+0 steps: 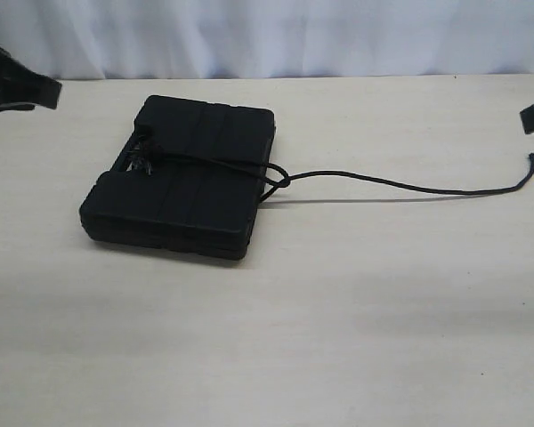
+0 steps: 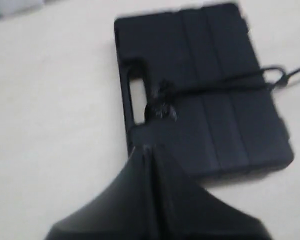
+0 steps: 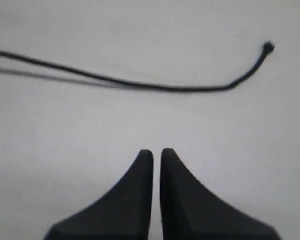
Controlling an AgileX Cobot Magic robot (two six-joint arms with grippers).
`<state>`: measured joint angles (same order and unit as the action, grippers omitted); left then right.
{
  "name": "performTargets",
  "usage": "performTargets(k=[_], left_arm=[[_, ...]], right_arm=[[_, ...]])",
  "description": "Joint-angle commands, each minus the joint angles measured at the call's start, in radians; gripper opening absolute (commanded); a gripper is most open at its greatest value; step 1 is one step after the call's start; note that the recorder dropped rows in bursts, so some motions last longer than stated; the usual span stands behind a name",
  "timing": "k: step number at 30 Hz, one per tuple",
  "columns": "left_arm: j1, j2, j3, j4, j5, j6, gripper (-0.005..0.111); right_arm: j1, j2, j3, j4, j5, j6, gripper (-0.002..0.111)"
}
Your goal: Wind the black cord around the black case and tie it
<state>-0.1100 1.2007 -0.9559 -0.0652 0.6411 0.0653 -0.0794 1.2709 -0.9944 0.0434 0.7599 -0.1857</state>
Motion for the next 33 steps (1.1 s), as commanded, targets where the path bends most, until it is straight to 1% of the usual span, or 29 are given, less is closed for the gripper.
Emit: performTargets(k=[1,2,4,5,6,7,8,9,11,15,19,20,22,23,24,25,27,28,30,32,33], left_arm=[[-0.007,-0.309,0.266,-0.102,-0.371,0.038,0.0],[-0.007,-0.379,0.315,-0.105,-0.436,0.038,0.0],[-0.007,-0.493,0.435,-0.102,-0.641,0.038,0.0],[-0.007,-0.539,0.537,-0.1,-0.889,0.038,0.0],[-0.007,-0.543,0.583,-0.102,-1.022,0.038,0.0],[-0.007,-0.543,0.644,-0.102,-1.189,0.038,0.0],[-0.007,-0.543,0.658,-0.102,-1.225,0.038,0.0],[-0.007,-0.543,0.663,-0.102,-1.22,0.038,0.0],[-0.007,-0.543,0.663,-0.102,-1.212,0.038,0.0],[-0.007,-0.543,0.663,-0.102,-1.21,0.038,0.0],[-0.007,-0.57,0.679,-0.1,-1.201,0.038,0.0],[-0.007,-0.615,0.715,-0.059,-1.201,0.038,0.0],[-0.007,-0.733,0.84,0.03,-1.201,0.038,0.0],[-0.007,-0.827,0.928,0.082,-1.199,0.038,0.0],[-0.007,-0.892,0.956,0.085,-1.197,0.038,0.0],[-0.007,-0.983,0.956,0.082,-0.884,0.039,0.0],[-0.007,-1.089,0.956,0.079,-0.716,0.039,0.0],[-0.007,-1.135,0.956,0.065,-0.628,0.039,0.0],[-0.007,-1.201,0.956,-0.034,-0.399,0.039,0.0],[-0.007,-1.201,0.956,-0.072,-0.329,0.039,0.0],[-0.007,-1.201,0.956,-0.071,-0.337,0.039,0.0]], right_arm=[[0.002,-0.292,0.222,0.078,-0.338,-0.023,0.005],[0.002,-0.34,0.262,0.093,-0.4,-0.023,0.005],[0.002,-0.435,0.371,0.109,-0.603,-0.025,0.005],[0.002,-0.473,0.48,0.109,-0.869,-0.025,0.005],[0.002,-0.486,0.534,0.109,-0.973,-0.025,0.005],[0.002,-0.513,0.626,0.109,-1.116,-0.025,0.005],[0.002,-0.527,0.662,0.109,-1.149,-0.025,0.005],[0.002,-0.553,0.718,0.109,-1.18,-0.025,0.005],[0.002,-0.577,0.77,0.109,-1.18,-0.025,0.005],[0.007,-0.58,0.809,0.109,-1.178,-0.025,0.005],[0.114,-0.596,0.824,0.189,-1.182,-0.025,0.005],[0.144,-0.624,0.841,0.202,-1.181,-0.023,0.005],[0.176,-0.706,0.9,0.202,-1.181,-0.023,0.005],[0.187,-0.77,0.947,0.202,-1.181,-0.023,0.005],[0.187,-0.82,0.985,0.202,-1.181,-0.023,0.005],[0.187,-0.894,0.994,0.202,-1.171,-0.023,0.005],[0.187,-0.969,0.994,0.218,-1.017,-0.023,0.005],[0.187,-1.013,0.994,0.199,-0.973,-0.023,0.005],[0.187,-1.117,0.994,0.154,-0.864,-0.015,0.005],[0.187,-1.184,0.994,0.094,-0.823,-0.013,0.005],[0.187,-1.214,0.994,0.061,-0.818,-0.013,0.005]])
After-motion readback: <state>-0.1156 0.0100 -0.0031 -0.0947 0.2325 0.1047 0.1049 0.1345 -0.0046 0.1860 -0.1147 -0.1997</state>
